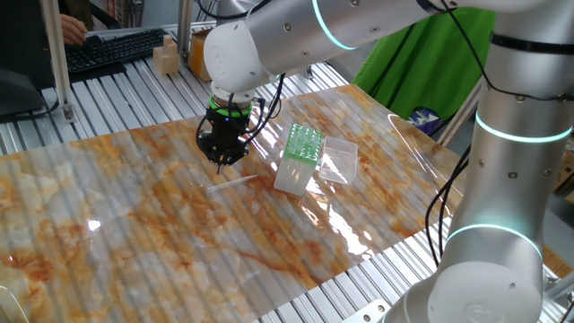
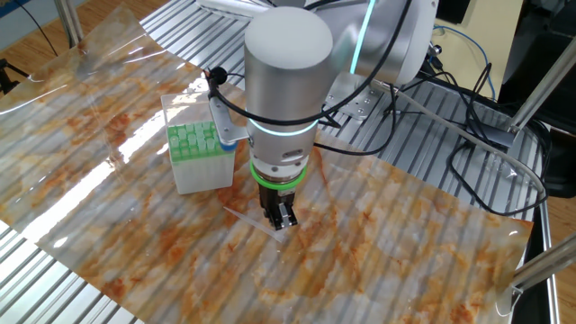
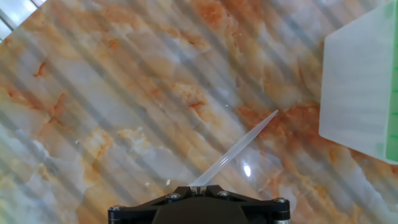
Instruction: Insert a large pipette tip into the holder for large pipette tips
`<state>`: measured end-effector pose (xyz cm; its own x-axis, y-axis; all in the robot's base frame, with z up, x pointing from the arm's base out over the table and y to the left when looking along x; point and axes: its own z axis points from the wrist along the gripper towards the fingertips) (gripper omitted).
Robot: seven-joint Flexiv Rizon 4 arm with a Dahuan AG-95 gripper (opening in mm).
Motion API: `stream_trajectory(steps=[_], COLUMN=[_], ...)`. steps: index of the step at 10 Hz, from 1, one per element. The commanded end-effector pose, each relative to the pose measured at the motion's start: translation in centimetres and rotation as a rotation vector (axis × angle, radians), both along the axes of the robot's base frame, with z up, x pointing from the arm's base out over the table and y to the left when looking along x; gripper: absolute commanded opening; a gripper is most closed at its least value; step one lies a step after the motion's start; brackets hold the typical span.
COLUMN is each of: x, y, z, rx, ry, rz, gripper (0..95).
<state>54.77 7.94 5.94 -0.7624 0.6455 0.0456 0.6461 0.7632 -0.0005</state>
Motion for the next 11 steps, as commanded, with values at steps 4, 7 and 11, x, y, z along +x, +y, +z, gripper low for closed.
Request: stream_trajectory(steps=[4,7,11], x=[-0.03,-0.03,-0.03], y=[0.0,0.0,0.0], z=[0.0,0.0,0.0], rx=[0.024,0.024,0.036], ry=[-0.048,-0.052,-0.005], rz=[0.006,0.0,0.005], gripper=[0.0,0.0,0.0])
